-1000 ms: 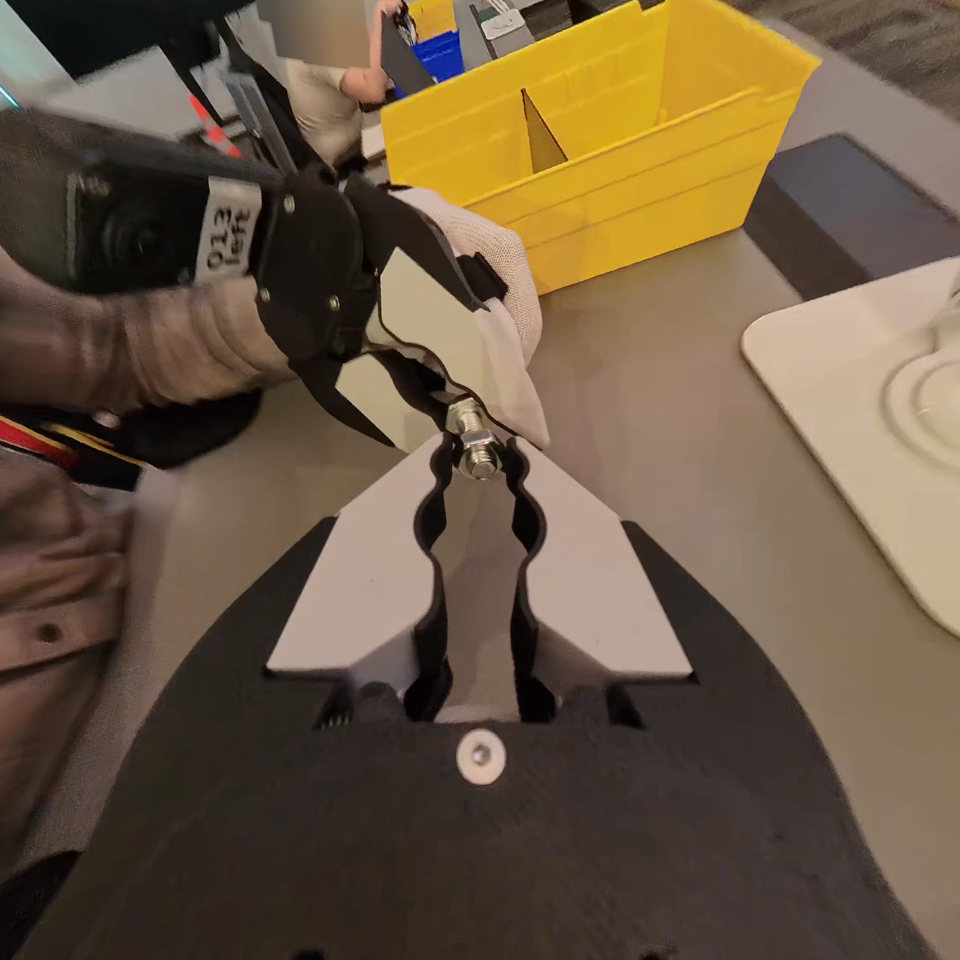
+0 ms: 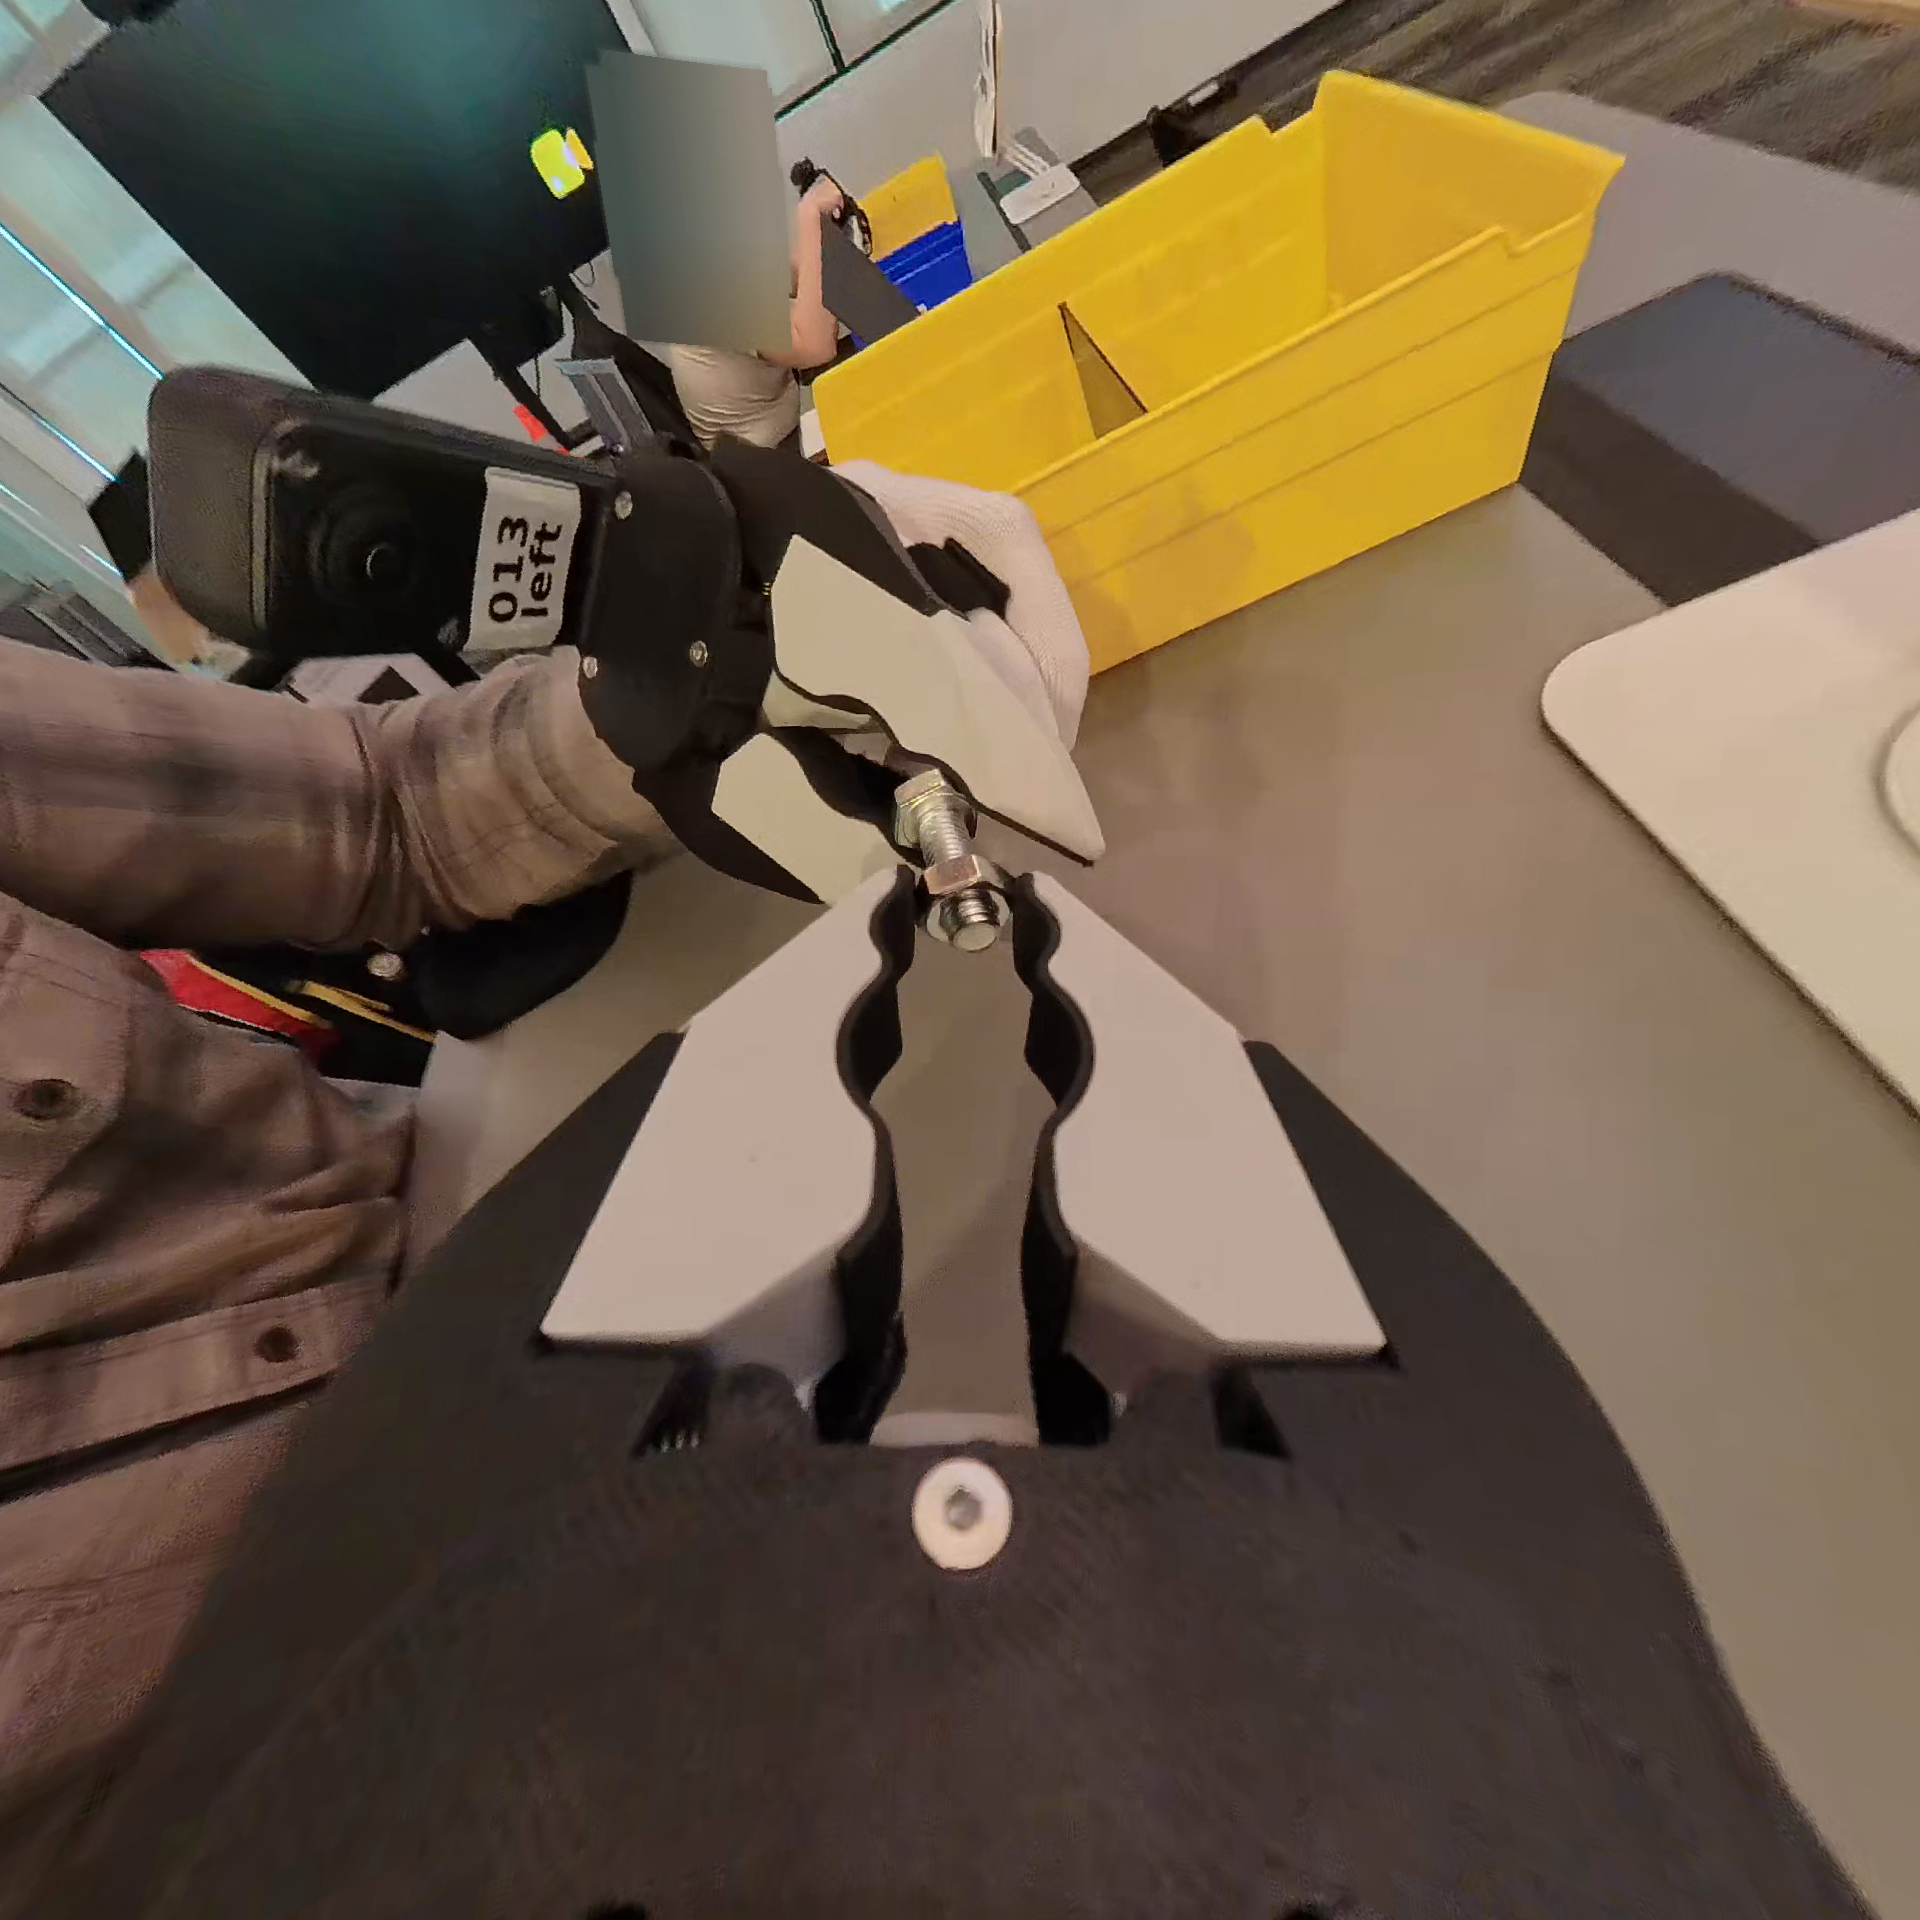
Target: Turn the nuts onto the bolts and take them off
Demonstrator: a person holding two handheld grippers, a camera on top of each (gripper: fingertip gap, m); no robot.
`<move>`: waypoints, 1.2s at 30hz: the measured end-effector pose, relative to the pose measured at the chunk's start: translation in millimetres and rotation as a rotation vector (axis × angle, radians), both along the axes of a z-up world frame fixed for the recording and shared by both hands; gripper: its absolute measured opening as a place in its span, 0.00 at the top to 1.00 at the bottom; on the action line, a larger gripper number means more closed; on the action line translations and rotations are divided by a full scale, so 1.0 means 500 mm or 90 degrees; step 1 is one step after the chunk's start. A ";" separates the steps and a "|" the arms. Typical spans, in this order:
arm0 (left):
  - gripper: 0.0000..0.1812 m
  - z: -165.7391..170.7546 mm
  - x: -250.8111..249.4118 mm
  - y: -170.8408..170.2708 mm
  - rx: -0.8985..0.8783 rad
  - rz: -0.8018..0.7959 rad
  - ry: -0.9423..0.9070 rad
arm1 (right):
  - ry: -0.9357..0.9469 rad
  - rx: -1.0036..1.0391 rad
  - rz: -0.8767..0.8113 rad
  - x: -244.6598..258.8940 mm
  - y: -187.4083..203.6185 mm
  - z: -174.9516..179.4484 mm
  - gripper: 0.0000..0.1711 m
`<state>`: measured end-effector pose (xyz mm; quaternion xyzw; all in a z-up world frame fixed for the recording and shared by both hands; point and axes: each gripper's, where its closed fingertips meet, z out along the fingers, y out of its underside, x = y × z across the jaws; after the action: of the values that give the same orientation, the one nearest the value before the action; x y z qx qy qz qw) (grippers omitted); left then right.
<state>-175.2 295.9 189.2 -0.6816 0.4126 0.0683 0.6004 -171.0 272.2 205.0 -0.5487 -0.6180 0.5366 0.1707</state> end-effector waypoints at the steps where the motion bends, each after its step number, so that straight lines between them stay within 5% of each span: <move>1: 0.93 0.002 0.000 -0.001 -0.004 -0.006 -0.019 | 0.023 0.034 0.003 -0.002 0.000 0.004 0.90; 5: 0.93 0.007 0.001 -0.006 -0.025 -0.022 -0.064 | 0.141 0.264 0.034 0.006 -0.002 0.023 0.80; 11: 0.93 0.021 0.017 -0.018 -0.052 -0.066 -0.145 | 0.235 0.473 0.061 0.016 -0.012 0.035 0.81; 16: 0.93 0.017 0.025 -0.022 -0.059 -0.079 -0.147 | 0.232 0.501 0.065 0.010 -0.018 0.032 0.93; 21: 0.93 0.023 0.026 -0.023 -0.050 -0.079 -0.146 | 0.228 0.475 0.060 0.011 -0.020 0.038 0.92; 23: 0.93 0.025 0.025 -0.022 -0.045 -0.076 -0.146 | 0.215 0.476 0.055 0.013 -0.015 0.036 0.81; 36: 0.93 0.023 0.033 -0.029 -0.060 -0.095 -0.153 | 0.180 0.491 0.076 0.020 -0.023 0.031 0.90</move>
<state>-158.7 281.5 200.8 -0.6796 0.3898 -0.0780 0.6166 -160.9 260.9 220.6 -0.3285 -0.7748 0.3450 0.4157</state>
